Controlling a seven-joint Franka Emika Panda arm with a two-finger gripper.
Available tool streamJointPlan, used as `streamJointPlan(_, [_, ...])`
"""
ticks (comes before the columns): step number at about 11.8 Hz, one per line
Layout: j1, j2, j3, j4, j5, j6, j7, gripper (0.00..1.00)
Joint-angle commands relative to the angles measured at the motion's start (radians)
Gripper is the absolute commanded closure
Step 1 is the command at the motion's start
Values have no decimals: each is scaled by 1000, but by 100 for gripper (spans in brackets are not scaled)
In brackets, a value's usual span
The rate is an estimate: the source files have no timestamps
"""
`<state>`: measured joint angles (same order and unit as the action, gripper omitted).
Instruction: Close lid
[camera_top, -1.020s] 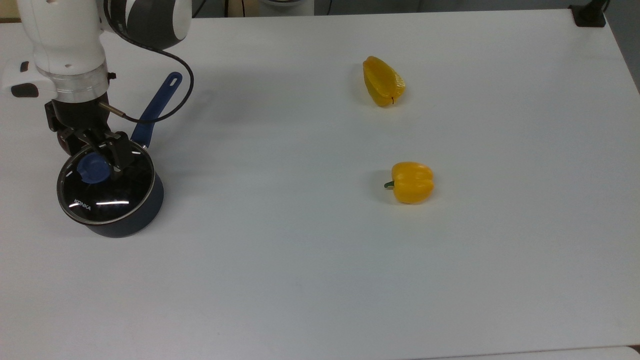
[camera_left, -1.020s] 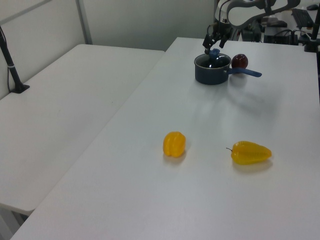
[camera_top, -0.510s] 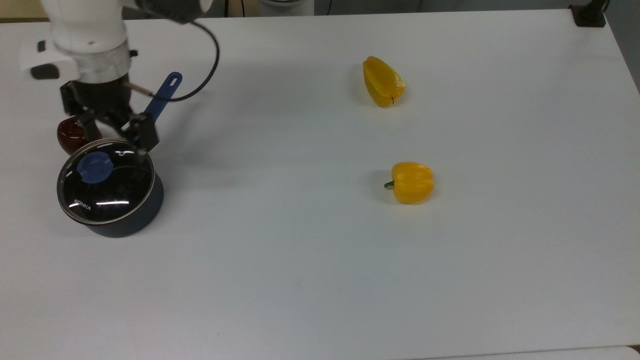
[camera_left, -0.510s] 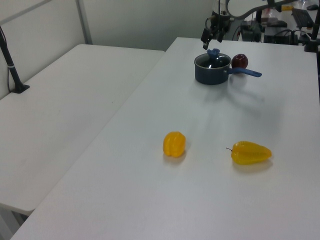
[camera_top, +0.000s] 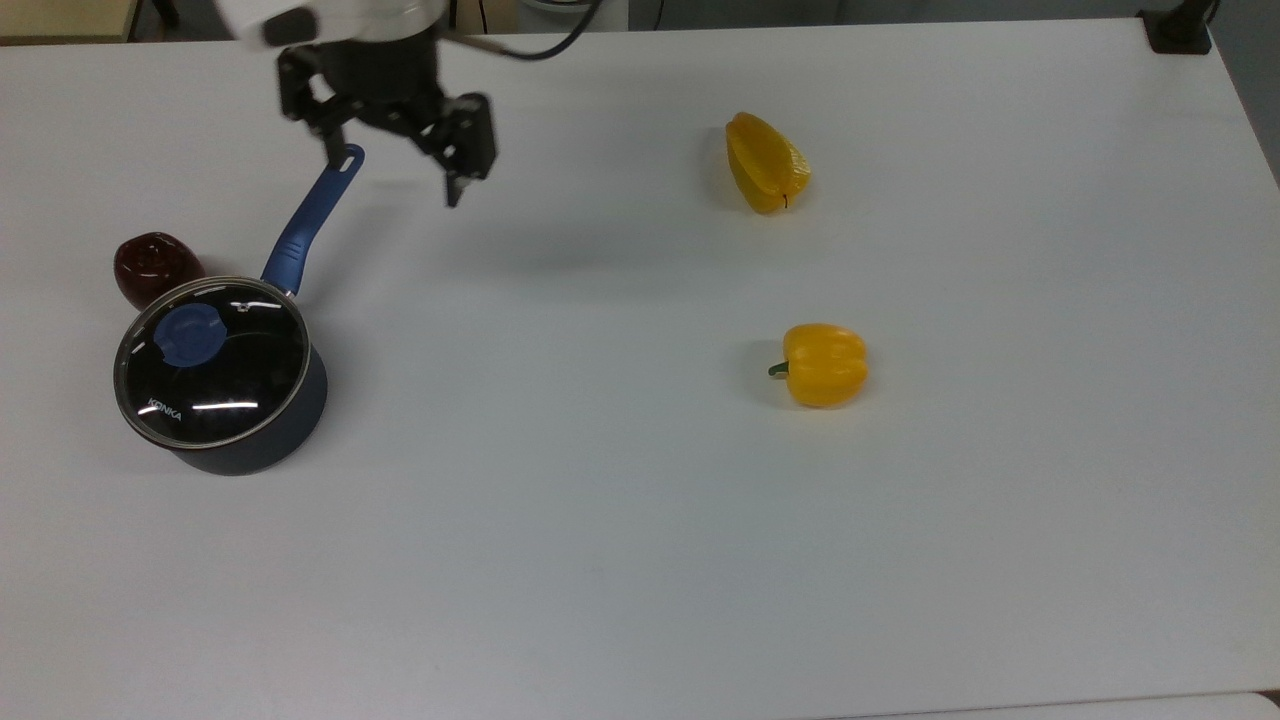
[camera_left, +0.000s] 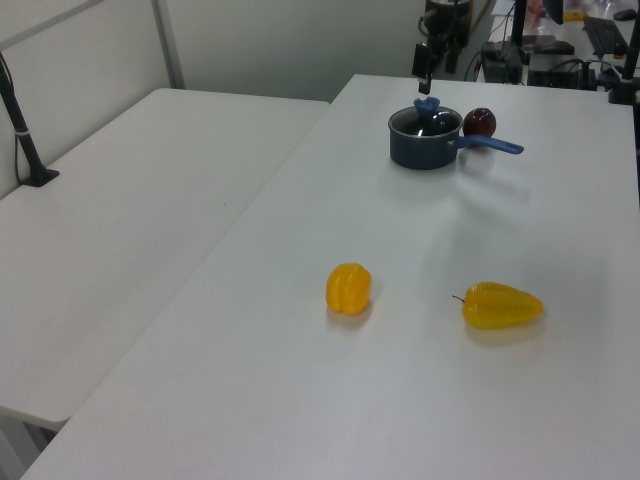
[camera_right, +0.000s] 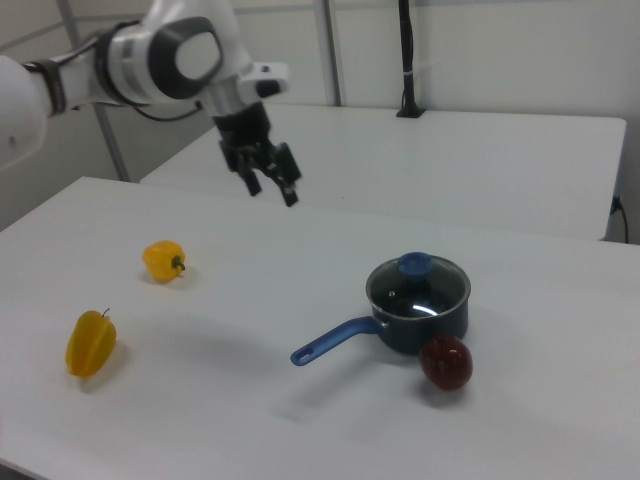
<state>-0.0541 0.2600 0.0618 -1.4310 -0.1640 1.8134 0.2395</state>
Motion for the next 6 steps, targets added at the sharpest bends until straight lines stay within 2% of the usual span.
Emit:
streamJointPlan(1, [65,-122,-8,-113,43,-37,-8,0])
streamJointPlan(3, [66,-183,-8,-155,96,-81,-14,0])
streamJointPlan(6, [59,-194,-11,-158,98,-138,-28,0])
